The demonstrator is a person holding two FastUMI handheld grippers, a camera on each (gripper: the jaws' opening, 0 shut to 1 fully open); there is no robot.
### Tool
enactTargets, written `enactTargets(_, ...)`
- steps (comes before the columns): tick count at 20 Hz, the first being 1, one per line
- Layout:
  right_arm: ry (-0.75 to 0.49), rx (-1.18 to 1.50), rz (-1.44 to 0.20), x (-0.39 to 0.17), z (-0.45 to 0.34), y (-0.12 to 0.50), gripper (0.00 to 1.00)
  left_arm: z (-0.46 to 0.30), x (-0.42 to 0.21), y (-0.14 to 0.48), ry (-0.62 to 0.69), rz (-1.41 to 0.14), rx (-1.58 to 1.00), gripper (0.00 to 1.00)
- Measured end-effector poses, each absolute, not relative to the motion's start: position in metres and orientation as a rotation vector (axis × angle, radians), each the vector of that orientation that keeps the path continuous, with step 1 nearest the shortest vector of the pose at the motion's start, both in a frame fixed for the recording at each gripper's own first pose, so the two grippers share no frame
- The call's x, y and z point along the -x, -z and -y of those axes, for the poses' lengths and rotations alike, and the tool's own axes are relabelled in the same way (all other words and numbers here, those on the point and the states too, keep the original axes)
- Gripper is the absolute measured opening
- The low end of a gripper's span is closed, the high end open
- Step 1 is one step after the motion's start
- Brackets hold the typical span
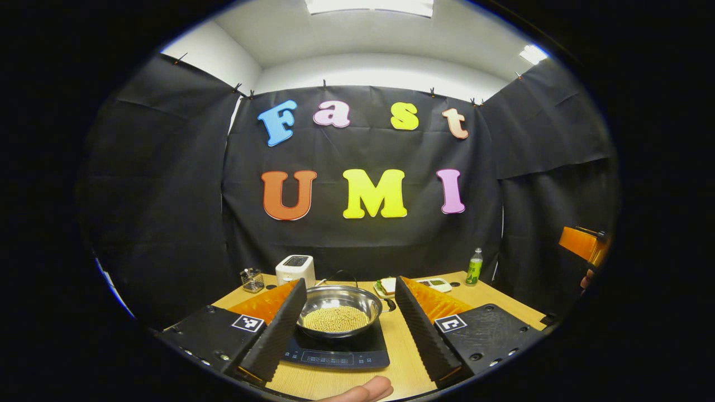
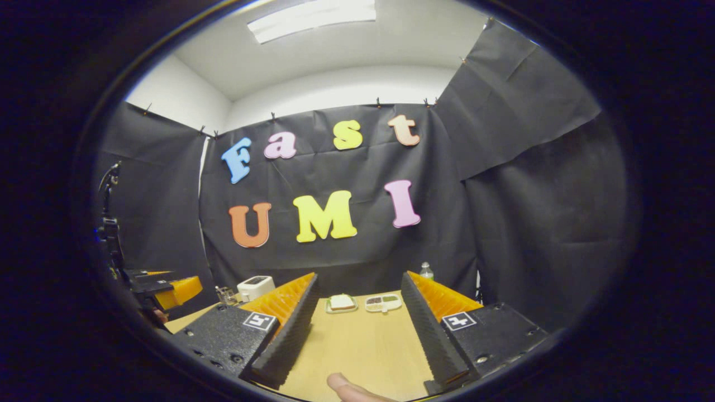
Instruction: First push the handle of the pot to place it horizontally, then grasp the pot with both hands and set it on the induction cooktop.
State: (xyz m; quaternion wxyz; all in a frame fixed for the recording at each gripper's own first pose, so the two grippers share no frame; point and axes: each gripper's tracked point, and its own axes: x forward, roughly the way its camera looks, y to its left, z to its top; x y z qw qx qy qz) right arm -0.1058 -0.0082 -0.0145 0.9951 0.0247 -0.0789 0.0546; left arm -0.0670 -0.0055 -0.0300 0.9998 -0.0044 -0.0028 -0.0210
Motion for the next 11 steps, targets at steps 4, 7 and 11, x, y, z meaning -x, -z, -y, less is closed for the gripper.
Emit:
enactTargets(4,-0.115,-0.027,0.169,0.112,0.001,0.012,0.92,0.005,0.071,0.025,0.042,0.025,0.006,0.95)
enactTargets(7,-0.126,-0.009,0.176,0.115,-0.005,0.012,0.93,0.004,0.074,0.021,0.048,0.035,0.005,0.95)
enactTargets(11,-0.128,-0.005,0.183,0.117,-0.007,0.011,0.92,0.006,0.076,0.019,0.052,0.041,0.003,0.95)
